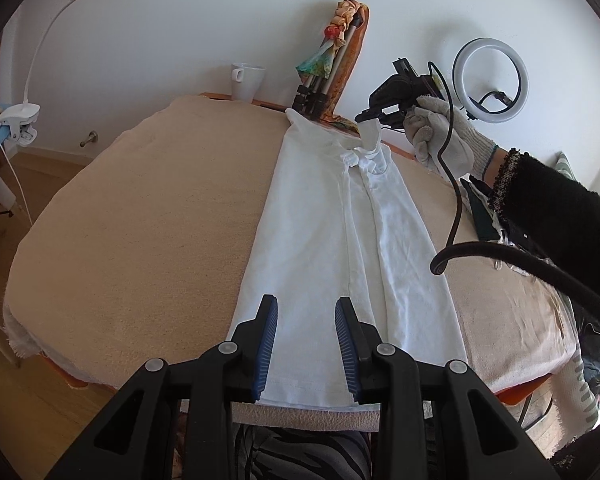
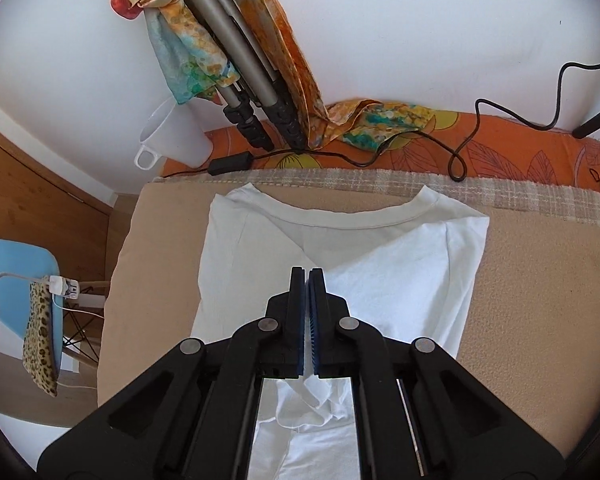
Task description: Fold small clothes
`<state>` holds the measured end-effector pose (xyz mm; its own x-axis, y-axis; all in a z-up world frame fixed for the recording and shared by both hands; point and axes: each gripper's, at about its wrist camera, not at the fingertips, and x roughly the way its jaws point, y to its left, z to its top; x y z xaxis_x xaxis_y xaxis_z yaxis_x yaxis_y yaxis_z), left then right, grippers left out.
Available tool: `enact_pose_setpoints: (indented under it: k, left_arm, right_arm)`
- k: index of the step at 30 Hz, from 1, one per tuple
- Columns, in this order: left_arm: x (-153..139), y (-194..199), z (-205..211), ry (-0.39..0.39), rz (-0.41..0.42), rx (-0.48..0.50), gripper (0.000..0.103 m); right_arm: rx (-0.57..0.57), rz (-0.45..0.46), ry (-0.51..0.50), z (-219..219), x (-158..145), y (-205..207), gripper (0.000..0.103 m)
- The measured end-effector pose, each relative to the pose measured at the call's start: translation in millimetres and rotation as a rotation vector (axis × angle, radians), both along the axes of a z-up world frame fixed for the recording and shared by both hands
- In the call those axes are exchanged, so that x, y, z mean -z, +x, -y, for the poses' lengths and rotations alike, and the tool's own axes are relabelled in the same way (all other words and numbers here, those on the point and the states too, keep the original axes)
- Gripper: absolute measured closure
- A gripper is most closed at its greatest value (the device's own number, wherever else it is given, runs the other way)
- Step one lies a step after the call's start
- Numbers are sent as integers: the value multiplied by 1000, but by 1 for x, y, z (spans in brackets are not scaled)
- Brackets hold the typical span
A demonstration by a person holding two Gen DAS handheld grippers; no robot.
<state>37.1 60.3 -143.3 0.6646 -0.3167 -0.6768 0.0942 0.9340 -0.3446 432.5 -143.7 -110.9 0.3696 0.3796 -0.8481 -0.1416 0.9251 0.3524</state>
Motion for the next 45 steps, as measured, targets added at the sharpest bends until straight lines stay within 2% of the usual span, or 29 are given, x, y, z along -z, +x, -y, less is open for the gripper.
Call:
enact_pose_setpoints:
  k: [8,9,11,13,17,22,28,33,39,42,45]
  left_arm:
    - [5,9,-4,13,-22,-19,74]
    - [5,9,-4,14,-22,-21,74]
    - [4,9,-5,19,-19,-23,74]
    - [3,8,-6,34,-16,-22,74]
    - [3,7,-9,43,-18,-7,74]
    - [0,6,-7,86,1,40,73]
    - [0,6,-16,94,-6,91,71]
    - [14,9,-32,45,-75,123,68]
    - [30,12,-42,-47,-148,144,67]
    - [34,12,-48,-71,-164,121,66]
    - [38,13,-53,-108,-186,118,63]
  right_arm:
    - [-18,-42,-61,-34,41,24,99]
    - [-15,-55,-67,-34,46,26,97]
    - [-25,-107,-13,-32,52,30,78]
    - [-20,-81,31,-22,40,24,75]
    - [-9,15,103,14,-10,-3,75]
    - [3,105,94,60,-68,-62,74]
    - [27,142,82,99,-98,-149,72]
    - [31,89,82,113,-77,-237,71]
    - [5,-49,99,97,-17,-340,71]
    - [-4,-119,138,80,12,-375,71]
    - [-17,-151,160,64,31,-395,71]
